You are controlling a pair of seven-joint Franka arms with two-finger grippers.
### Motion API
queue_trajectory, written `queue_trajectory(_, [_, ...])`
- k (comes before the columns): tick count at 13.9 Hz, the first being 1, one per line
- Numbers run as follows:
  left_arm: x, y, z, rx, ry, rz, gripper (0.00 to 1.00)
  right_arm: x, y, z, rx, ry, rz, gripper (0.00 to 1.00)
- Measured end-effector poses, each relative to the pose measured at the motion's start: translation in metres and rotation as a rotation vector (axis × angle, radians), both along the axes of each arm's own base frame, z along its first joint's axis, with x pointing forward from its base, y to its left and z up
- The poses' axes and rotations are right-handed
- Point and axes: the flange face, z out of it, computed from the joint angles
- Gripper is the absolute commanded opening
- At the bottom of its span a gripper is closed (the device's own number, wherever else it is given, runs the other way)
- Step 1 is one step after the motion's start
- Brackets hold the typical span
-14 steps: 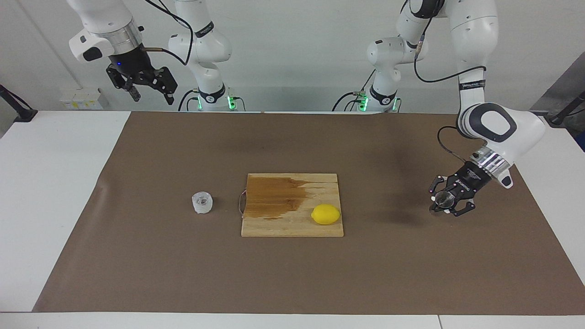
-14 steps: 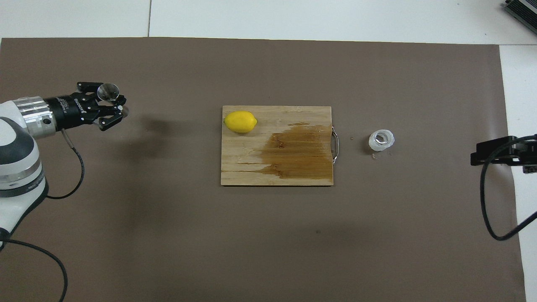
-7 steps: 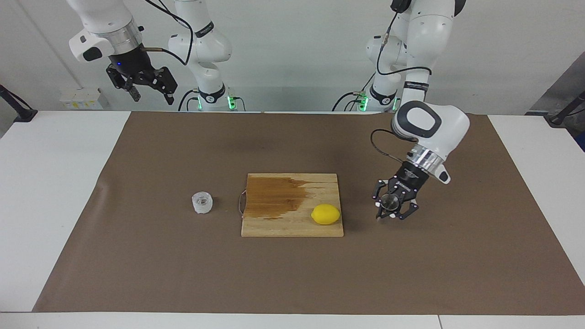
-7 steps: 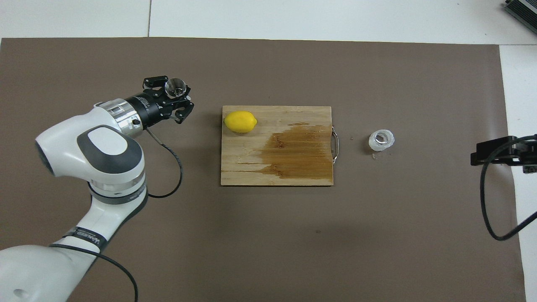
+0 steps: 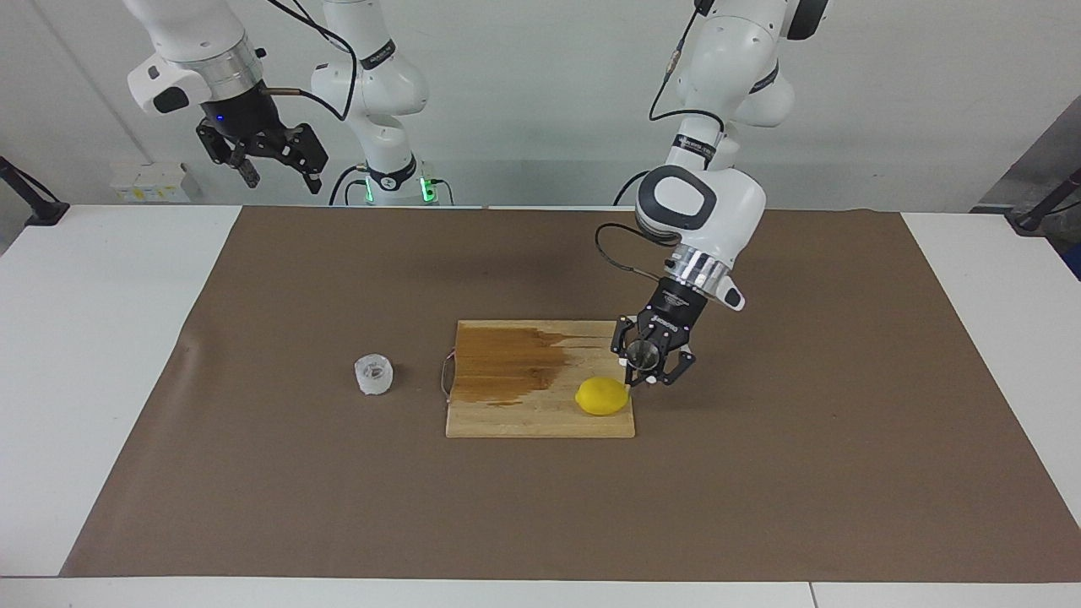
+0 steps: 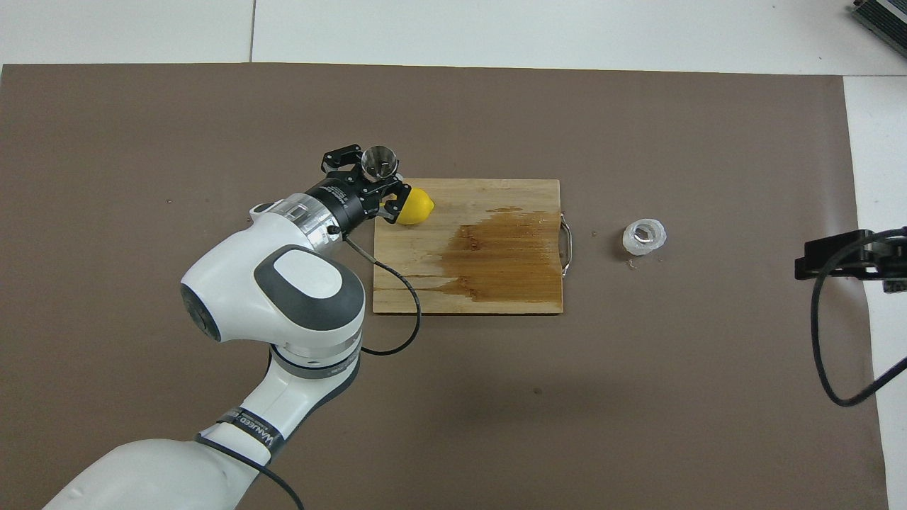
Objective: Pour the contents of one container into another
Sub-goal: 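Carry the metal cup with the left gripper over the cutting board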
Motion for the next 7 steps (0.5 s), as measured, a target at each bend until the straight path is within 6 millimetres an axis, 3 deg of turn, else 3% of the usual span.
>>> queue_trajectory(7, [-0.013,-0.062,0.023,-0.015,-0.057,-0.154,0.0,0.0,0.0,0.0,0.0,0.0,0.0,1.0])
